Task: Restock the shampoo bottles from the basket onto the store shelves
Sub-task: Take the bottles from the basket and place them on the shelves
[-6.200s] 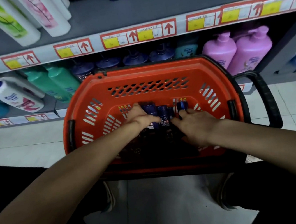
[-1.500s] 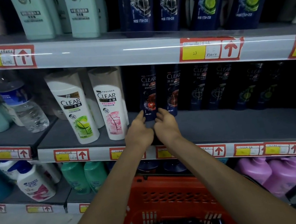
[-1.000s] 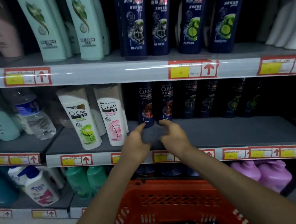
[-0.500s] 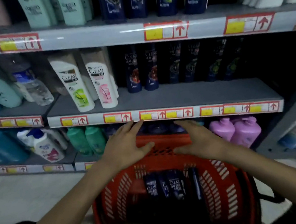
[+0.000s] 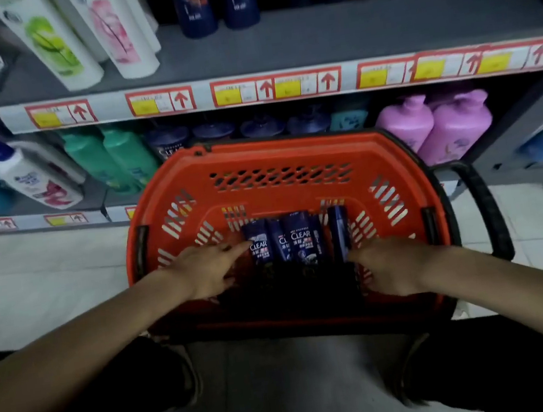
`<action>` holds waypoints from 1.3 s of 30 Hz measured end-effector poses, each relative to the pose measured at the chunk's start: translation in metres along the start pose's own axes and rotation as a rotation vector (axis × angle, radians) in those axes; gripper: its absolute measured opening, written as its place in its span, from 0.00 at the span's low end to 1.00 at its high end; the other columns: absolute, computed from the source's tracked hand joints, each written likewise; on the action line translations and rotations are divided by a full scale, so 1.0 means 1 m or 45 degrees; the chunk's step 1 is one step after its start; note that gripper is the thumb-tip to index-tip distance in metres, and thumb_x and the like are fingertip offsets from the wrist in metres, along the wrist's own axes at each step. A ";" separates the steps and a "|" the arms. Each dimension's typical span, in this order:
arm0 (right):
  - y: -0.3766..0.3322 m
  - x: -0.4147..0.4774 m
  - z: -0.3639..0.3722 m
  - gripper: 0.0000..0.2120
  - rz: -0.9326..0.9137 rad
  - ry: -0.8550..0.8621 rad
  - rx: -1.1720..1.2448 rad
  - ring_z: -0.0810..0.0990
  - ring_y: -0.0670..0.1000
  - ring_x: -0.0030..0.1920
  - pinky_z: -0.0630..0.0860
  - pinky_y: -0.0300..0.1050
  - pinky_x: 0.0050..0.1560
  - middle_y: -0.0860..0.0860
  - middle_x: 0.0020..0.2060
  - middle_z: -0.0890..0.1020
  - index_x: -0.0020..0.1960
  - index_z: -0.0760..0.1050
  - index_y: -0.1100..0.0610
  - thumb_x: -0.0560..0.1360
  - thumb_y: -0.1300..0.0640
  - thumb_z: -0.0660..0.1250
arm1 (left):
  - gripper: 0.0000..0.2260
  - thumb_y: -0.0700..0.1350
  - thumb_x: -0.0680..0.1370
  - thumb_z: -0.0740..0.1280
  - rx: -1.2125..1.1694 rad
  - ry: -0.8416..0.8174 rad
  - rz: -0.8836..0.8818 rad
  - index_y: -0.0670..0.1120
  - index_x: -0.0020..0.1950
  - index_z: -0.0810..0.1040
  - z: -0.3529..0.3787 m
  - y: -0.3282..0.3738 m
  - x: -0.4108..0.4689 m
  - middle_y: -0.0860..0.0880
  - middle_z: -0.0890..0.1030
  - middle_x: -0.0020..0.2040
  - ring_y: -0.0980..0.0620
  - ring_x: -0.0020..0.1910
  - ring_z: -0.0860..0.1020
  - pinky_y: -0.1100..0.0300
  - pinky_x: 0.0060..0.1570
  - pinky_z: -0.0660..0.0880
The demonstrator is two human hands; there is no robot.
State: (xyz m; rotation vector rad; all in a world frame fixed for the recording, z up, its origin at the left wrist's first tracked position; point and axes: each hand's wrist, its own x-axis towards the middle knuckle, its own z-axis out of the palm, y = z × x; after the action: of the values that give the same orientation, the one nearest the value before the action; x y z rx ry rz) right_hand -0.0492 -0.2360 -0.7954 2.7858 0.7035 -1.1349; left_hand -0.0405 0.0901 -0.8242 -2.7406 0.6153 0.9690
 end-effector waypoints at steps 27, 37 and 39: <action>0.009 0.015 0.010 0.22 -0.121 -0.210 -0.317 0.76 0.57 0.69 0.75 0.54 0.66 0.56 0.69 0.76 0.75 0.69 0.54 0.83 0.52 0.63 | 0.34 0.58 0.81 0.66 0.316 -0.304 0.324 0.49 0.82 0.58 0.047 0.039 0.114 0.43 0.74 0.75 0.42 0.72 0.74 0.43 0.72 0.69; -0.005 0.021 -0.007 0.14 -0.090 -0.055 -0.311 0.83 0.56 0.57 0.80 0.47 0.48 0.53 0.58 0.82 0.63 0.79 0.53 0.78 0.54 0.67 | 0.36 0.66 0.75 0.70 -0.481 -0.024 0.056 0.51 0.78 0.66 -0.006 0.022 0.076 0.47 0.79 0.67 0.46 0.65 0.78 0.53 0.61 0.76; -0.014 0.020 -0.018 0.14 -0.069 -0.024 -0.249 0.83 0.55 0.55 0.80 0.47 0.46 0.53 0.57 0.81 0.62 0.78 0.54 0.77 0.54 0.68 | 0.41 0.70 0.71 0.71 -0.698 0.036 0.076 0.51 0.78 0.67 -0.020 0.018 0.064 0.52 0.76 0.72 0.50 0.70 0.76 0.51 0.68 0.74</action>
State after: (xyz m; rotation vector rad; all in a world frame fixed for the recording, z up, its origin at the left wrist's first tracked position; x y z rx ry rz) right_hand -0.0308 -0.2115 -0.7944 2.6055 0.8444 -1.0373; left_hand 0.0078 0.0469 -0.8491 -3.2243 0.4938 1.2747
